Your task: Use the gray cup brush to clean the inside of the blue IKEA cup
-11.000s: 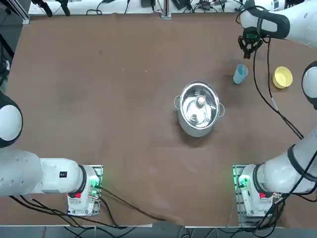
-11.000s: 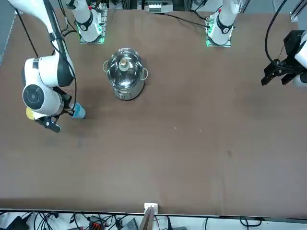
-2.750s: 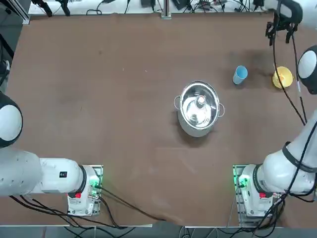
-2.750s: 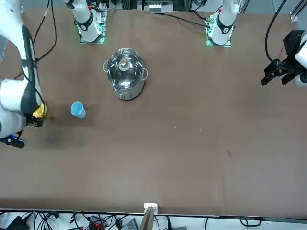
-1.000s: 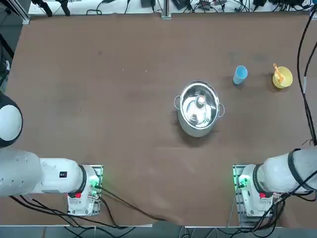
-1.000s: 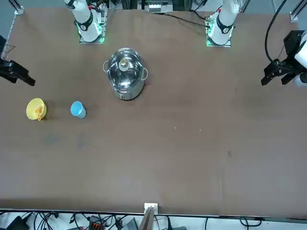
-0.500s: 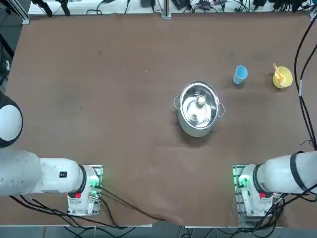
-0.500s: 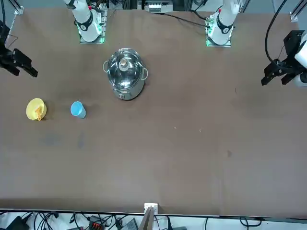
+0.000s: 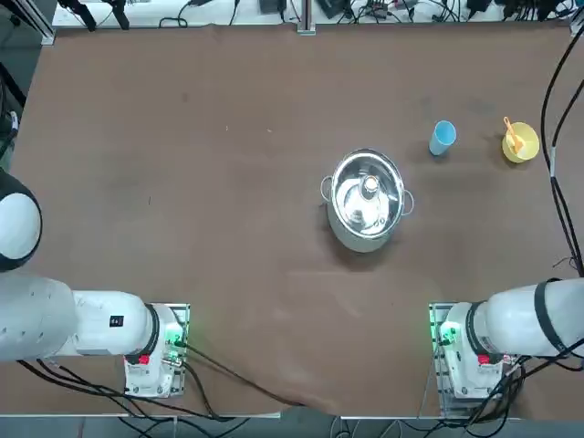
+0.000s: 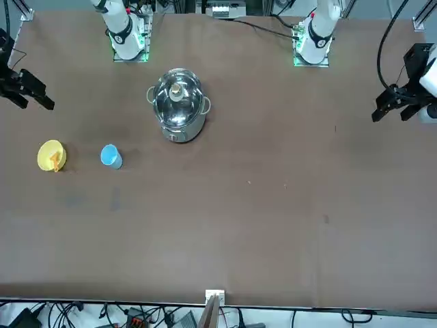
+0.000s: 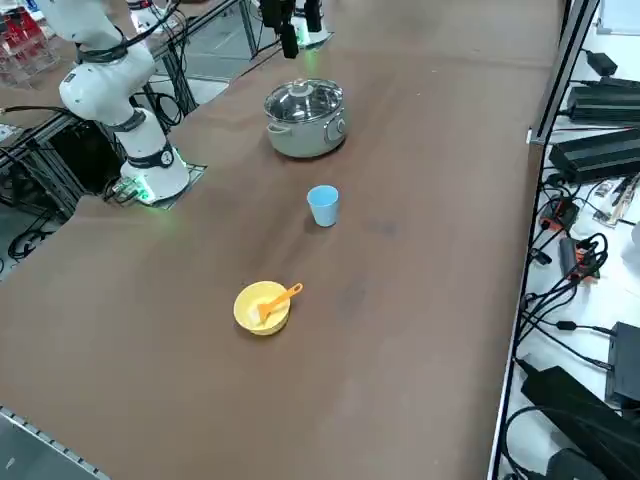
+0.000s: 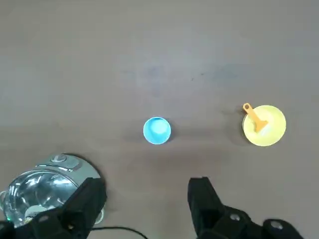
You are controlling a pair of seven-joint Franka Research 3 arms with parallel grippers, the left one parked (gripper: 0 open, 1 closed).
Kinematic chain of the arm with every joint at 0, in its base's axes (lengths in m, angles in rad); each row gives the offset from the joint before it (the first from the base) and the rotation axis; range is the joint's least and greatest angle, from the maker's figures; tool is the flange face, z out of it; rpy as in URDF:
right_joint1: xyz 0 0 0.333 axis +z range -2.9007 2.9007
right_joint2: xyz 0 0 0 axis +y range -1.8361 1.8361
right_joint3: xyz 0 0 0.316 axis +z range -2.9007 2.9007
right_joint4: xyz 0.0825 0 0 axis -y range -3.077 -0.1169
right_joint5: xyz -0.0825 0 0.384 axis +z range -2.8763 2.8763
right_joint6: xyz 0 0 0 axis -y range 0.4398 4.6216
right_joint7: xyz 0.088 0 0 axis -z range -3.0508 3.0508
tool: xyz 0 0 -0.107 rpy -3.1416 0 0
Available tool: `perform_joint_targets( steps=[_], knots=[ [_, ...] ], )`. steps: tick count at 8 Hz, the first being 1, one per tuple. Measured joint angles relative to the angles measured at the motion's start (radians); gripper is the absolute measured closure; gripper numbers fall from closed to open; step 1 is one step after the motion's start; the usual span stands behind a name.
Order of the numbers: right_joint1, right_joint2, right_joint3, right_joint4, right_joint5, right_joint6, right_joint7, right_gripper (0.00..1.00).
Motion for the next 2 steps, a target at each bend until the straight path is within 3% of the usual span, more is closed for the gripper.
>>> perform_joint_targets(
  steps=[2],
  knots=[
    [0.005, 0.0, 0.0, 0.0, -0.019, -0.008, -0.032, 0.0]
  ],
)
